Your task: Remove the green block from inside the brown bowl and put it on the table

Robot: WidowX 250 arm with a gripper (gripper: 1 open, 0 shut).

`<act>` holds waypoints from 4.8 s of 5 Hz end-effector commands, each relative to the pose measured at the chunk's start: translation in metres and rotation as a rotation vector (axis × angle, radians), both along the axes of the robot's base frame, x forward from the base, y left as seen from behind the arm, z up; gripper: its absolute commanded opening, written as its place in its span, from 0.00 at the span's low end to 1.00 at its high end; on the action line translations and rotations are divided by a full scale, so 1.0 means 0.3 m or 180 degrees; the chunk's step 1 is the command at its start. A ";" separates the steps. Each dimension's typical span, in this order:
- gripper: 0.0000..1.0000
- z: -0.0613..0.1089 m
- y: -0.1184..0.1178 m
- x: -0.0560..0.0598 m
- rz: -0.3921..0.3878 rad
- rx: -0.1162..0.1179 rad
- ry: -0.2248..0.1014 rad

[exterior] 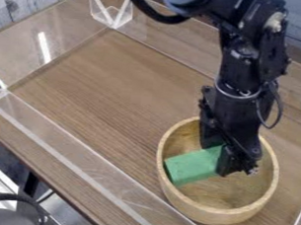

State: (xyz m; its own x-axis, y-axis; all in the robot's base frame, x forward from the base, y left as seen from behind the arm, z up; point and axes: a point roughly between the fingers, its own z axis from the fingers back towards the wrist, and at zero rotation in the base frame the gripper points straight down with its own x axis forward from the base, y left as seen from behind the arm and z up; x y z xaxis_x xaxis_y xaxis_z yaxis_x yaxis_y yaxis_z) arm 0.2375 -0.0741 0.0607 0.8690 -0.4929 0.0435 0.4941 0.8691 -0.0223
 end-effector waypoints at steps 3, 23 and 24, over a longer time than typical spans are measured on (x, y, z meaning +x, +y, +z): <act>0.00 0.092 0.024 0.039 0.0090 -0.0046 -0.0246; 0.00 0.174 0.159 0.066 0.0536 0.0033 -0.0257; 0.00 0.174 0.163 0.067 0.0543 0.0034 -0.0252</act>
